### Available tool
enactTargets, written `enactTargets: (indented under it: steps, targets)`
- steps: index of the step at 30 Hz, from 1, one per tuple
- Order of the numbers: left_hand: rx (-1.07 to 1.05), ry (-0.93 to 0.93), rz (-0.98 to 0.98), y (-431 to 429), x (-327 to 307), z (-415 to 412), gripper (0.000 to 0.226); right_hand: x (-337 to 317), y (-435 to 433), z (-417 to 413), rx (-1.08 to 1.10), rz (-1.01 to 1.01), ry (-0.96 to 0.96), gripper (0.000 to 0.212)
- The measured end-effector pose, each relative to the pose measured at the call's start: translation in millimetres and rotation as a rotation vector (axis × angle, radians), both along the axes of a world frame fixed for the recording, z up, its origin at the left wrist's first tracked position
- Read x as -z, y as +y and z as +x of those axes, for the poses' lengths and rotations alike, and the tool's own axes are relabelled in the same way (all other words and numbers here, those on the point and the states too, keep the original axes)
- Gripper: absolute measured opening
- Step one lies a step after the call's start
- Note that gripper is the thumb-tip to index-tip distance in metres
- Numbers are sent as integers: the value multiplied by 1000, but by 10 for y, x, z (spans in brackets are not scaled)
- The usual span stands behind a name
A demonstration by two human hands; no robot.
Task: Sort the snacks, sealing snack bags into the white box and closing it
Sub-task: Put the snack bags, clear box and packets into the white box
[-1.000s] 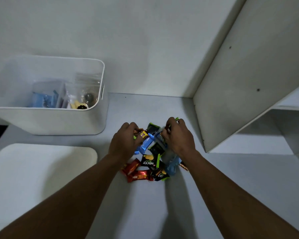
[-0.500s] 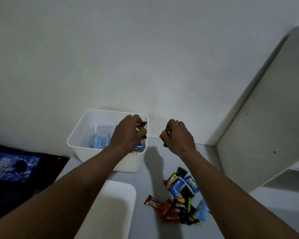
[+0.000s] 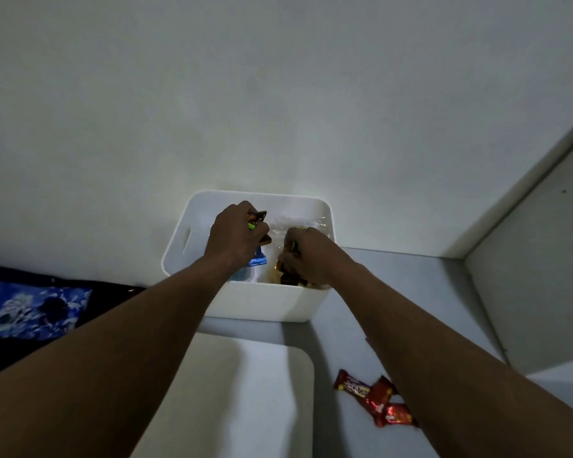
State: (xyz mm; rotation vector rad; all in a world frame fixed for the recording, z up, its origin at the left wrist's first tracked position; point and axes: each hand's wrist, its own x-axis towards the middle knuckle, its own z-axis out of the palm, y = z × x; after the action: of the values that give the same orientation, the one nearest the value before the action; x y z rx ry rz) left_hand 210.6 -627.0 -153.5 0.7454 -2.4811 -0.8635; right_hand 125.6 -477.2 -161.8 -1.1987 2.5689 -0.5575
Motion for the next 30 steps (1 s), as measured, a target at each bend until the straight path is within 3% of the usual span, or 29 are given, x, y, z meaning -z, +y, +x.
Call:
enactTargets:
  steps: [3, 6, 18, 25, 30]
  targets:
    - [43, -42, 26, -10, 104, -17, 23, 91, 12, -10, 1, 69, -95, 19]
    - [78, -61, 61, -2, 126, -50, 22, 80, 41, -26, 45, 49, -133, 29]
    - [141, -196, 222, 283, 118, -173, 15, -171, 247, -79, 222, -33, -44, 40]
    - [63, -32, 105, 567, -64, -37, 13, -244, 622, -161, 253, -124, 45, 40]
    - [121, 138, -150, 1279, 63, 150, 17, -142, 1184, -192, 287, -128, 79, 33]
